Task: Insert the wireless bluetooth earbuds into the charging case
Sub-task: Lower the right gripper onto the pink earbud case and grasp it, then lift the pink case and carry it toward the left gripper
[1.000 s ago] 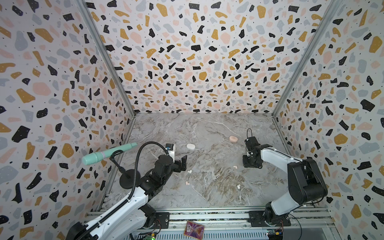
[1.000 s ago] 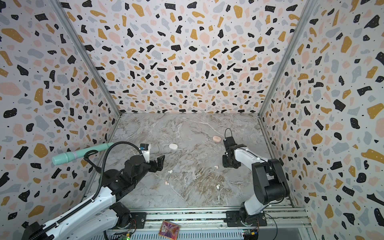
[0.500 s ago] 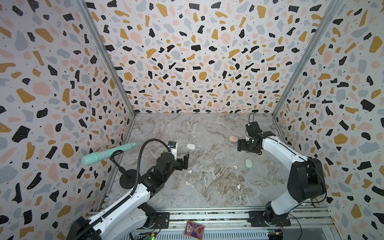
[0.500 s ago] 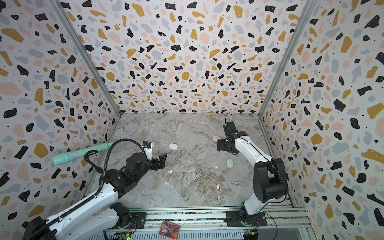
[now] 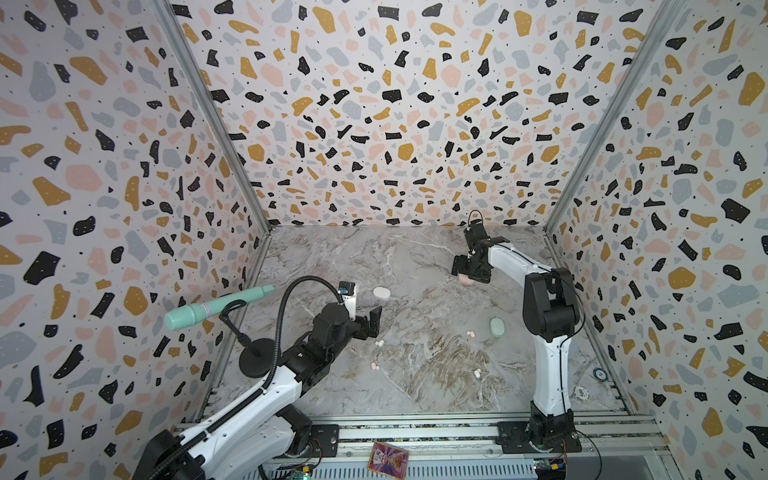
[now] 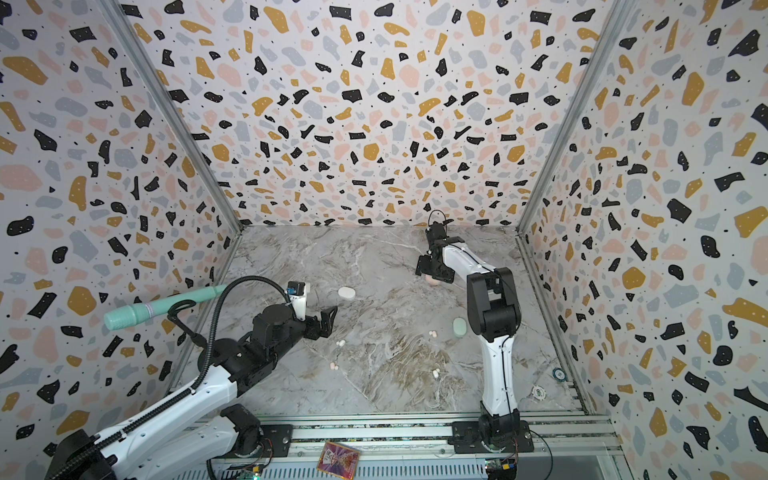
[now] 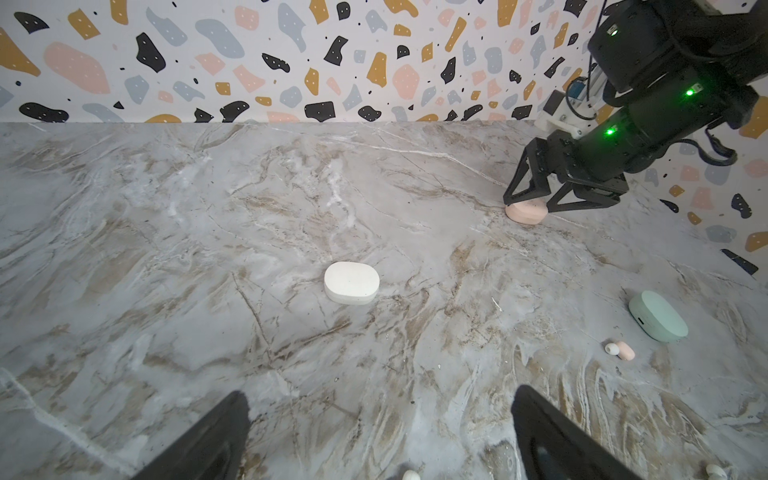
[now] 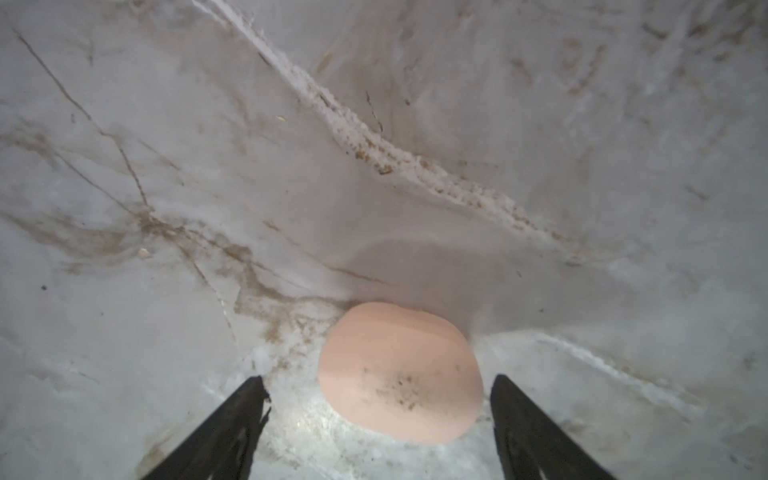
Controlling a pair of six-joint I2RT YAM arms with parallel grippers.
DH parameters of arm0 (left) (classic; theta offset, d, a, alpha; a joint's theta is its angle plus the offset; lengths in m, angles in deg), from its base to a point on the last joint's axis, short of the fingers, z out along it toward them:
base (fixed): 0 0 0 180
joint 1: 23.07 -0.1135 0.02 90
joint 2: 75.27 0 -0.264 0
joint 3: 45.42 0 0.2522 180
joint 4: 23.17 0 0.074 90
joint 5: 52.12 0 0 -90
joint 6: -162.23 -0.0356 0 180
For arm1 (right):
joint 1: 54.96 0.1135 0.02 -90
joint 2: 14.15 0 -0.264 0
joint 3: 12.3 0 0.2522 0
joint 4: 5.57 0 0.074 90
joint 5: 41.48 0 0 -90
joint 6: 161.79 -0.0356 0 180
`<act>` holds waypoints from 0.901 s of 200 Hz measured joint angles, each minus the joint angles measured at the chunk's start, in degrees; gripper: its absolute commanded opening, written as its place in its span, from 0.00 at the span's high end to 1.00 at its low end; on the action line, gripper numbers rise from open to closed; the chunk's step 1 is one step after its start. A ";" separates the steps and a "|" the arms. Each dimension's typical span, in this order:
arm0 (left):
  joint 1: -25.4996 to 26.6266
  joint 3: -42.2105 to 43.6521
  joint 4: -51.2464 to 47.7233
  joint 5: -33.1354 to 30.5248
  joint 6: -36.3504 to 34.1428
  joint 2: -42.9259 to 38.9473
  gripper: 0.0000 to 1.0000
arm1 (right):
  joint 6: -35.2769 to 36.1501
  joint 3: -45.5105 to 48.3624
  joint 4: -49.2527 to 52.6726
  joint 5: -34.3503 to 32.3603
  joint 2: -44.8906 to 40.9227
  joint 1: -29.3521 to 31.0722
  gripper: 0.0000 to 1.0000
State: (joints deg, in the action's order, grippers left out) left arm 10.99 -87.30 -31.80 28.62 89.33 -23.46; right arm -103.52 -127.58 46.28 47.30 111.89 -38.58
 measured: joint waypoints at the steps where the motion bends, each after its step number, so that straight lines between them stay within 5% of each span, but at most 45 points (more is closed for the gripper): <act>1: 0.00 0.02 0.00 0.00 0.00 -0.04 0.00 | -0.02 -0.11 0.07 -0.07 0.11 0.02 0.15; 180: -0.63 0.79 0.35 1.07 -0.94 -0.81 0.00 | -1.22 -3.78 4.66 -3.61 3.06 0.57 0.46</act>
State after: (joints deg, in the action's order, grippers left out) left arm 10.36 -86.51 -31.45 29.70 88.39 -24.27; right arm -104.74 -131.36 50.94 43.70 114.95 -38.01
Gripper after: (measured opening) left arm 0.999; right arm 0.616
